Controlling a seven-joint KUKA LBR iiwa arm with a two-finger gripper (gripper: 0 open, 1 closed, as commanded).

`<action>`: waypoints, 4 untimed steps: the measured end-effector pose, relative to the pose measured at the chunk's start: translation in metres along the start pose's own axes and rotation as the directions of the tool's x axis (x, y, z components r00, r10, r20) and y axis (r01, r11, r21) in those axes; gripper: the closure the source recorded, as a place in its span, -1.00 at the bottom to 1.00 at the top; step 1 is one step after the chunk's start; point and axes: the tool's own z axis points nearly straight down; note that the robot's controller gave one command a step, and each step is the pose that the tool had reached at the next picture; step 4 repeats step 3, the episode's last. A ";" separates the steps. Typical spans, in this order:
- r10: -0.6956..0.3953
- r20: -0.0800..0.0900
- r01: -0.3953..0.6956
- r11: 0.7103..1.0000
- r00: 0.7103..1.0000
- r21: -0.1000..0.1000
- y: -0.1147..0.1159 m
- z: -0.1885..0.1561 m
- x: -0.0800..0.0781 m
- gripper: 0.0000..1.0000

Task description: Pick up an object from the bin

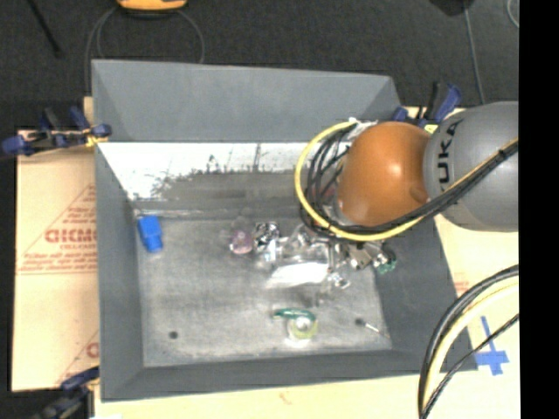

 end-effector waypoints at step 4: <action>0.566 0.005 -0.566 0.824 0.824 0.000 0.014 -0.149 0.018 1.00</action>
Offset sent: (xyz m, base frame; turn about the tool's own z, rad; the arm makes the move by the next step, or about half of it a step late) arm 0.0000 0.0000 0.0000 0.0000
